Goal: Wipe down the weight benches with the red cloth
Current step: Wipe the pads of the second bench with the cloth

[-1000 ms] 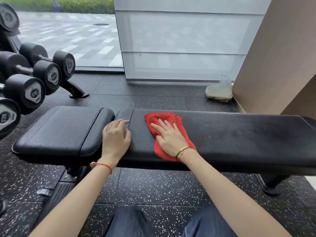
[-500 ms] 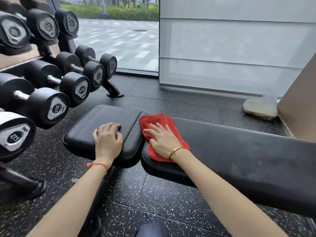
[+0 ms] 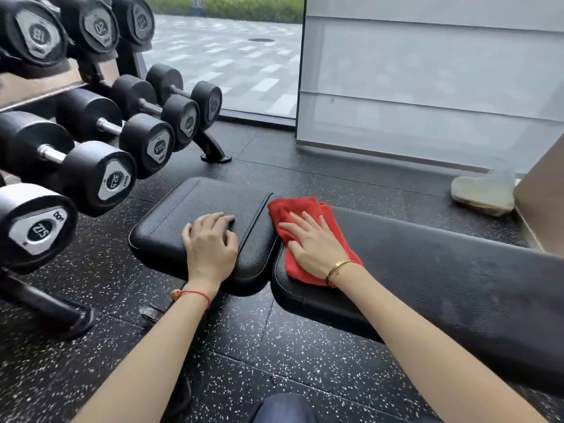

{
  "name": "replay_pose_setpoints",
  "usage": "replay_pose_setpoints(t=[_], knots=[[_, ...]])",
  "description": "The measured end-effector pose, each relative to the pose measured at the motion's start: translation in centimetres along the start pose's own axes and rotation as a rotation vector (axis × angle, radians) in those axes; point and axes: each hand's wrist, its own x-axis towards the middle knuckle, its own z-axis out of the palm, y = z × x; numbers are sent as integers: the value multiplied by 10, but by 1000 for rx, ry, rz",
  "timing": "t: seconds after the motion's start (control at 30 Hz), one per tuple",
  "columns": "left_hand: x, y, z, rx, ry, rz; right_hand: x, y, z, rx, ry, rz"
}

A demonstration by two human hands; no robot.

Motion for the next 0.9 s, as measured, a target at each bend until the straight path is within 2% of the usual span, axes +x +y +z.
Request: replay_pose_setpoints(t=[0.1,0.17,0.37,0.47,0.7,0.77,0.9], knots=[[1,-1,0,8,3,0,-27,-1,9,13,25,-147],[0,0,0,10,14,-3,-26,2,10,18,-3,-168],[0,-2,2,1,31,-8,48,-10,5,7,-49,32],[1,-1,2,5,40,-11,65,-29,12,8,-37,30],[2,-2,4,6,28,-8,1,-22,15,-8,-44,-223],[1,-2,4,3,23,-5,-2,-12,10,4,-47,-180],[1,-2,3,-7,8,-7,20,-5,-1,-21,-28,18]])
